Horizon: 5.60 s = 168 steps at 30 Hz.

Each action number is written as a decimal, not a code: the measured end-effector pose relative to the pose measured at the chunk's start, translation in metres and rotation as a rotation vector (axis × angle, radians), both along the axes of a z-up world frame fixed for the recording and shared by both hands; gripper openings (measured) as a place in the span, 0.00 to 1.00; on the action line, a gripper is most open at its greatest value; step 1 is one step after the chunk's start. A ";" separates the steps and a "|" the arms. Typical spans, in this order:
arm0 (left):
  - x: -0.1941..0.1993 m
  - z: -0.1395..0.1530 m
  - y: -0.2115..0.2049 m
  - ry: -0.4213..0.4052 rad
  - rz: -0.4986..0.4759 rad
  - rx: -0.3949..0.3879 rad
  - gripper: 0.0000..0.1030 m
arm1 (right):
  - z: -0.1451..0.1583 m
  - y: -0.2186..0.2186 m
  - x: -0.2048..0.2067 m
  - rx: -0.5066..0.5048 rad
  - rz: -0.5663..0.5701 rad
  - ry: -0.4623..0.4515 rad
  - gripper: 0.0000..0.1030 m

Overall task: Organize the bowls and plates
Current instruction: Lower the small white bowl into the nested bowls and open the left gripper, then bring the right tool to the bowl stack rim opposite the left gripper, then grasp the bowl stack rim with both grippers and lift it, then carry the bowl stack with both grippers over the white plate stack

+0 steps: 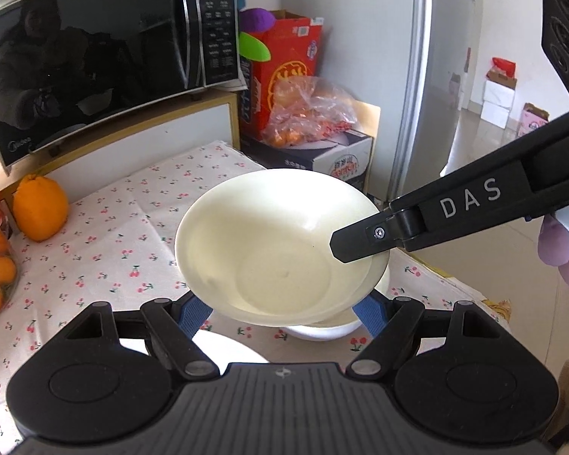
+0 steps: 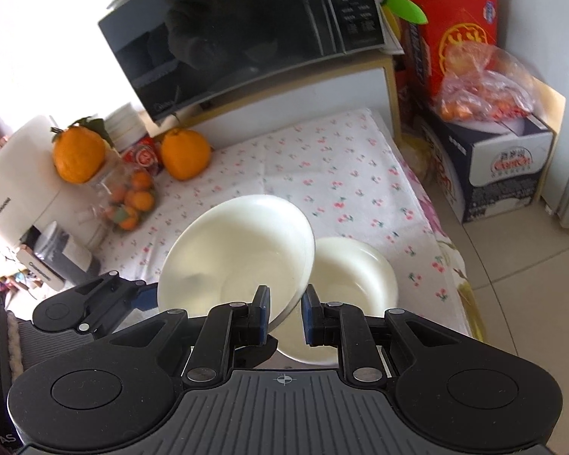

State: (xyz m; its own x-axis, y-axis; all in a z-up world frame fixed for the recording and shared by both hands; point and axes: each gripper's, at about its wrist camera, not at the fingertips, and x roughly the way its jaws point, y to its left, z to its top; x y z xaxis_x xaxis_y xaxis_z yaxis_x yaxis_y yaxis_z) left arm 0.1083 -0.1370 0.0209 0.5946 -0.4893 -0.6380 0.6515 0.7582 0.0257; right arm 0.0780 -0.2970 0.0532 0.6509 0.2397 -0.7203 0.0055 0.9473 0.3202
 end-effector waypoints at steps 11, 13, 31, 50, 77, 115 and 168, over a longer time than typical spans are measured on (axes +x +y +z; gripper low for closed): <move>0.001 -0.013 -0.023 0.020 -0.028 0.051 0.75 | -0.016 -0.019 0.002 -0.010 -0.050 0.083 0.17; 0.001 -0.015 -0.026 0.021 -0.032 0.062 0.75 | -0.019 -0.021 0.003 -0.010 -0.056 0.097 0.17; 0.003 -0.026 -0.038 0.012 -0.062 0.121 0.79 | -0.035 -0.026 0.014 -0.051 -0.073 0.172 0.17; 0.001 -0.027 -0.038 0.000 -0.074 0.147 0.89 | -0.035 -0.023 0.016 -0.088 -0.065 0.168 0.22; 0.003 -0.028 -0.026 0.005 -0.136 0.145 0.99 | -0.029 -0.042 0.003 -0.100 -0.077 0.052 0.75; 0.054 -0.048 -0.047 0.117 -0.572 0.452 0.79 | -0.071 -0.007 0.028 -0.367 0.504 0.136 0.88; 0.026 -0.002 -0.004 0.000 -0.499 0.446 0.70 | -0.006 0.072 0.003 -0.556 0.586 -0.063 0.86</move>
State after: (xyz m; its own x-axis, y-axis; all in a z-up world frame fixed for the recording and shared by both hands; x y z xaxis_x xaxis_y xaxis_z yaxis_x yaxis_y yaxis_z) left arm 0.1345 -0.1410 0.0189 0.3651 -0.3952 -0.8429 0.9214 0.2828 0.2665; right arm 0.0812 -0.2254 0.0476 0.5738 0.1723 -0.8007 -0.5437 0.8113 -0.2151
